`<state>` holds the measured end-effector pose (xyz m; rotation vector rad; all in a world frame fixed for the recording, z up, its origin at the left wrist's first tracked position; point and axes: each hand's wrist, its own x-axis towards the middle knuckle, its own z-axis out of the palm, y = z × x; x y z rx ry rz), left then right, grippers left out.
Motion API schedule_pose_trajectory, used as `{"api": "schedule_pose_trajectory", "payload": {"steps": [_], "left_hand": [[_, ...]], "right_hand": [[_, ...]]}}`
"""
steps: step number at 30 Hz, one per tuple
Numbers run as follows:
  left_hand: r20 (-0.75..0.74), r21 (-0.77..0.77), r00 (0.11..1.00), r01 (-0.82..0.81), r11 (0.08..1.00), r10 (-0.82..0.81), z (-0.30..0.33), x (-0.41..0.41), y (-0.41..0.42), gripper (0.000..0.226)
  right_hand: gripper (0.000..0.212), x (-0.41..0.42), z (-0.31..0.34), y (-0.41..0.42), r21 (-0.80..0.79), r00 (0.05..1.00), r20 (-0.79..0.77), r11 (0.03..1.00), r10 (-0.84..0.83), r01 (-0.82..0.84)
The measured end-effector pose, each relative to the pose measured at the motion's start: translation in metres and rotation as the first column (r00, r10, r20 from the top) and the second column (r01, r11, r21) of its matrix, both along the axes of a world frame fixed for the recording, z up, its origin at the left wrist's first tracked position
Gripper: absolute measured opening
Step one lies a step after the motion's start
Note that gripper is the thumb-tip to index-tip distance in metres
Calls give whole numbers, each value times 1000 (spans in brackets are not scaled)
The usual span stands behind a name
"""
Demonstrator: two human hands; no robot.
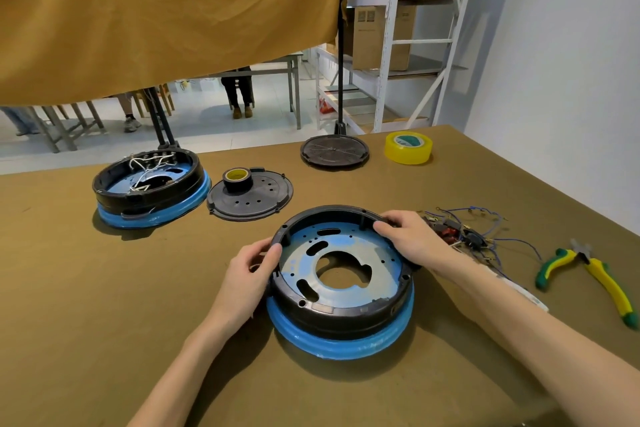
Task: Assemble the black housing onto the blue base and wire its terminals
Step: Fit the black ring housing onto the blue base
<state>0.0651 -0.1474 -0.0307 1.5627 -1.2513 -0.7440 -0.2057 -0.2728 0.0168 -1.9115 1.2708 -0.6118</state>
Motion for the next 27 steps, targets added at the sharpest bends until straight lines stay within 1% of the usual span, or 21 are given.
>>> {"api": "schedule_pose_trajectory", "payload": {"steps": [2, 5, 10, 12, 14, 16, 17, 18, 20, 21, 22, 23, 26, 27], "left_hand": [[1, 11, 1000, 8, 1000, -8, 2, 2, -5, 36], [-23, 10, 999, 26, 1000, -26, 10, 4, -11, 36], [8, 76, 996, 85, 994, -85, 21, 16, -23, 28], [18, 78, 994, 110, 991, -112, 21, 22, -31, 30], [-40, 89, 983, 182, 979, -179, 19, 27, -40, 43], [-159, 170, 958, 263, 950, -237, 19, 28, -46, 53], [-180, 195, 952, 282, 940, -248, 19, 27, -46, 56], [-161, 200, 956, 276, 940, -246, 19, 26, -45, 59], [-43, 169, 977, 212, 962, -208, 22, 23, -39, 59], [9, 148, 984, 177, 973, -180, 22, 21, -33, 55], [27, 129, 988, 150, 980, -155, 21, 18, -27, 50], [17, 102, 990, 136, 985, -139, 19, 15, -22, 45], [-29, 30, 992, 127, 991, -126, 13, 4, -13, 32], [-40, 15, 991, 127, 992, -126, 13, 1, -12, 28]], "right_hand": [[18, -9, 1, 1, 9, 999, -12, 999, -38, 38], [20, -17, 5, -2, 50, 997, -59, 997, -53, 56], [21, -23, 11, 1, 146, 996, -63, 987, -56, 65], [22, -25, 12, 6, 140, 996, -78, 988, -54, 65], [24, -25, 11, 13, 115, 993, -106, 992, -43, 55], [29, -23, 12, 16, 109, 994, -105, 993, -31, 42], [29, -24, 14, 17, 108, 994, -105, 994, -22, 33], [28, -26, 16, 18, 117, 996, -91, 993, -14, 25], [24, -28, 20, 15, 201, 1000, -1, 979, -17, 16], [23, -28, 22, 15, 261, 997, 66, 965, -30, 11], [23, -27, 22, 14, 291, 994, 103, 957, -44, 12], [23, -25, 22, 14, 271, 994, 92, 962, -54, 27], [33, -29, 21, 21, 50, 991, -117, 996, -67, 73], [37, -33, 20, 25, 15, 987, -143, 997, -69, 72]]}}
